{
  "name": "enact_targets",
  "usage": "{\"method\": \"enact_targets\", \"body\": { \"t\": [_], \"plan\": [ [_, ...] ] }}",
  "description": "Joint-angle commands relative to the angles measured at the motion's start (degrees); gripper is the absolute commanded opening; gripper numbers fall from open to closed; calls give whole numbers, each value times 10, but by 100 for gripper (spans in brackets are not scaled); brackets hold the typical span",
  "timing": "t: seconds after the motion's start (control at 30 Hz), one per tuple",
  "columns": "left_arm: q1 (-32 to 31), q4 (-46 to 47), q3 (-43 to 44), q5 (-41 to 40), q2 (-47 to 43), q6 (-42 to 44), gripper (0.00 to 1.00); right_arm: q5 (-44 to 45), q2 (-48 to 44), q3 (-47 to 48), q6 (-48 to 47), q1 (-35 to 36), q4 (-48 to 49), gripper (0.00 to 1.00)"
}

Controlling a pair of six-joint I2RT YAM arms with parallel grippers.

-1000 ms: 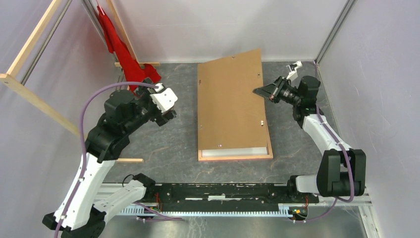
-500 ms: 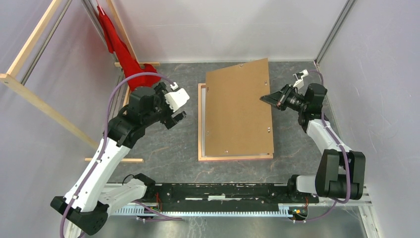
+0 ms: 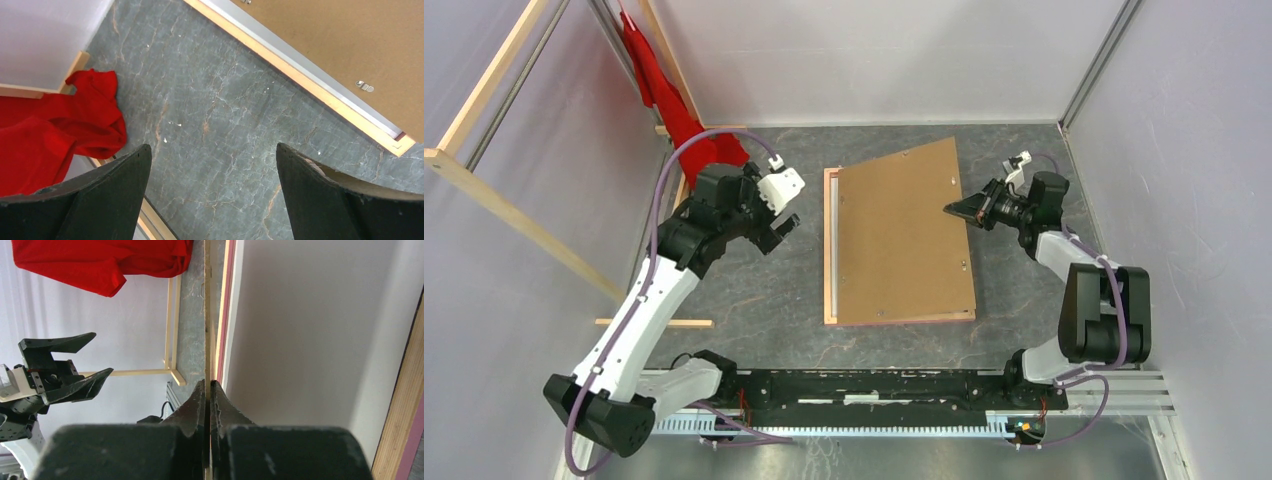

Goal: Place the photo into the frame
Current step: Turn over the photo frame item on the photo frame.

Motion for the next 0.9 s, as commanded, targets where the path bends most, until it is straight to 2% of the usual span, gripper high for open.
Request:
{"method": "enact_targets", "body": {
  "t": [0.0, 0.23, 0.87],
  "plan": [
    [30, 8, 15, 36, 23, -34, 100, -35, 27, 45, 12, -1, 46, 0],
    [66, 42, -18, 56, 46, -27, 100, -39, 71, 72, 17, -1, 51, 0],
    [79, 163, -118, 71, 123, -41, 100, -37, 133, 88, 11, 13, 55, 0]
  ]
}}
